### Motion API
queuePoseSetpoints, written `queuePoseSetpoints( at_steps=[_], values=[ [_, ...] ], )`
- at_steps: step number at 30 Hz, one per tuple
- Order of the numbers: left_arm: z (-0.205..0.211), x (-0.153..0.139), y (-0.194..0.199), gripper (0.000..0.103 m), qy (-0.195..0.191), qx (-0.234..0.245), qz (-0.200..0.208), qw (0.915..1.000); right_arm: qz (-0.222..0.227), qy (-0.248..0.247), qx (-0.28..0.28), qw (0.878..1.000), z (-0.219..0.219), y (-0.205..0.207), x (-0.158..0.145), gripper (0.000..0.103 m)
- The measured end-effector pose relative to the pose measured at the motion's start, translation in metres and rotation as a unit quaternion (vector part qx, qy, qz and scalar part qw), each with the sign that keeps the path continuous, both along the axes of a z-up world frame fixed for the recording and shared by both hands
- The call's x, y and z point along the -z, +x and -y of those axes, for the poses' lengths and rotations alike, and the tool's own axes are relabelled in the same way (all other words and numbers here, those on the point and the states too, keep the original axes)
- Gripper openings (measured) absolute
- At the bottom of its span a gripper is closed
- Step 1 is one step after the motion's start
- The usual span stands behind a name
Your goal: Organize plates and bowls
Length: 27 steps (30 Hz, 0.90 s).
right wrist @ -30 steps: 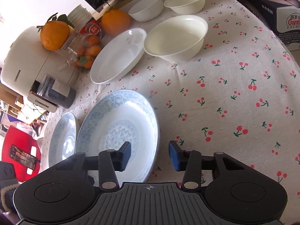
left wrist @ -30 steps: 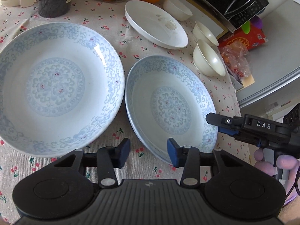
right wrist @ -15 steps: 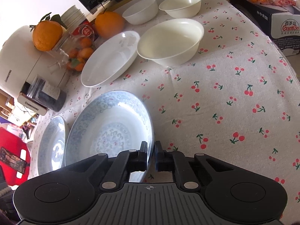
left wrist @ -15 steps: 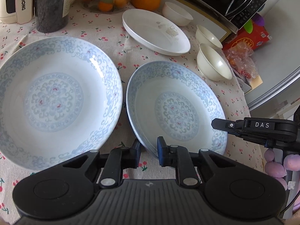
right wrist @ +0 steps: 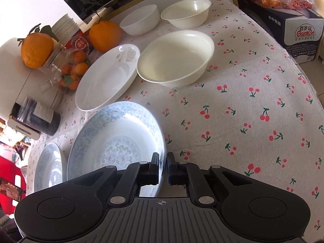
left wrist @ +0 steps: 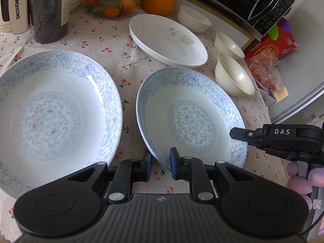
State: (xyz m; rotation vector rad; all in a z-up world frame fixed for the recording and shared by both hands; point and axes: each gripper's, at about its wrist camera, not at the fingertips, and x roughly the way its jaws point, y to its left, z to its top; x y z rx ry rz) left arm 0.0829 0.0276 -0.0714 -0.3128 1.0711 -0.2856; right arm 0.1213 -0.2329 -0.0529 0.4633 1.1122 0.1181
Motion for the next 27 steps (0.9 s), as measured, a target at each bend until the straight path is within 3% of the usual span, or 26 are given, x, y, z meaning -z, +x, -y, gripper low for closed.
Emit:
queuePoseSetpoints(
  at_steps=[18, 20, 21, 27],
  values=[
    [0.001, -0.001, 0.002, 0.018, 0.008, 0.007, -0.002, 0.9999, -0.012, 0.01, 0.004, 1.0, 0.001, 0.0, -0.001, 0.012],
    [0.002, -0.003, -0.001, 0.028, 0.013, 0.011, -0.004, 0.9998, -0.012, 0.01, 0.0, 1.0, 0.002, -0.001, -0.004, 0.014],
    [0.003, -0.004, -0.003, 0.038, 0.014, 0.014, -0.005, 0.9998, -0.011, 0.013, -0.002, 1.0, 0.003, -0.002, -0.005, 0.016],
    [0.006, -0.013, -0.018, 0.068, 0.034, 0.031, 0.003, 0.9989, -0.014, 0.025, -0.021, 0.999, -0.004, -0.008, -0.018, 0.042]
  ],
)
